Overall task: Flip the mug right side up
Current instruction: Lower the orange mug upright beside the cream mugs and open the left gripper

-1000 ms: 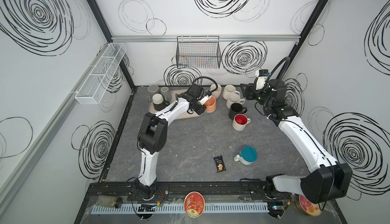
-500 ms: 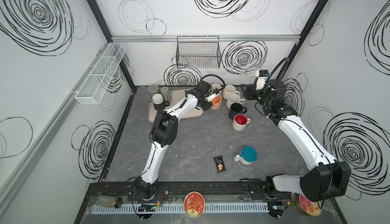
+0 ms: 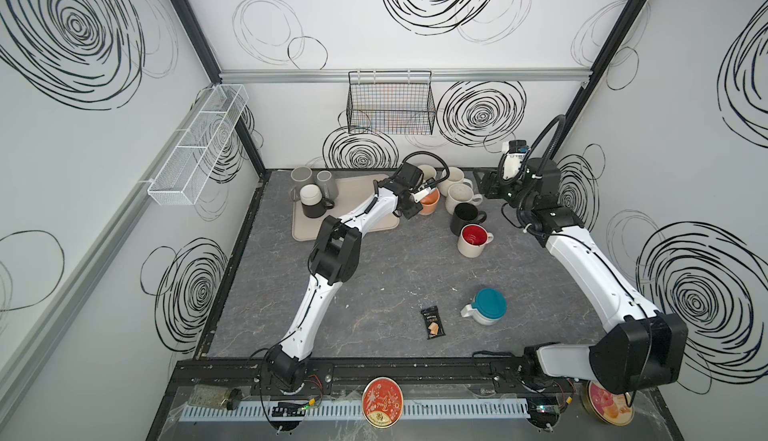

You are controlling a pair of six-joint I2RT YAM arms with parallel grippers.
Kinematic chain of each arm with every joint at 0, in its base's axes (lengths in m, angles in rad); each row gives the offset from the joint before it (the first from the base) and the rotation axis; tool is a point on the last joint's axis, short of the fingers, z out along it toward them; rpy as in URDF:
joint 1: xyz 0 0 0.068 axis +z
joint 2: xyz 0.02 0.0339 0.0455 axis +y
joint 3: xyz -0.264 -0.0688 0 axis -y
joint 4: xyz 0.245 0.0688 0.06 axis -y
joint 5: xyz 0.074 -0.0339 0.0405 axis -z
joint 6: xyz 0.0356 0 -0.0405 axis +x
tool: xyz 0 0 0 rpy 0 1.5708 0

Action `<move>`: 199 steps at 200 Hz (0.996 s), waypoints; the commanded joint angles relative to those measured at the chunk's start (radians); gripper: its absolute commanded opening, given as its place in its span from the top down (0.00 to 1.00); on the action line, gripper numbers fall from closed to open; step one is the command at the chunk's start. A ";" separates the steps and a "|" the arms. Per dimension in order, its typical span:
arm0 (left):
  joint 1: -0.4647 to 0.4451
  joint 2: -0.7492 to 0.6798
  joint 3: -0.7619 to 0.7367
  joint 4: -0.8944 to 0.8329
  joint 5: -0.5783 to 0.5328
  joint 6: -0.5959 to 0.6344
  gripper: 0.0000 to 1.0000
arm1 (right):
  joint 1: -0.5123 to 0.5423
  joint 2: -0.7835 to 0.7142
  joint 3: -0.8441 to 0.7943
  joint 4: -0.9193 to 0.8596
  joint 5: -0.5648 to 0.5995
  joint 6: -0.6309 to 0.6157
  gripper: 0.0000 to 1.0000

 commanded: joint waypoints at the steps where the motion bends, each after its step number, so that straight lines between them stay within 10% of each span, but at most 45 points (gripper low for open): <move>1: -0.005 0.007 0.053 0.107 -0.028 0.016 0.95 | -0.004 0.012 0.004 0.019 -0.009 0.002 0.42; 199: 0.000 -0.086 0.021 0.121 0.017 -0.055 0.39 | -0.003 0.013 0.013 0.010 -0.035 0.028 0.43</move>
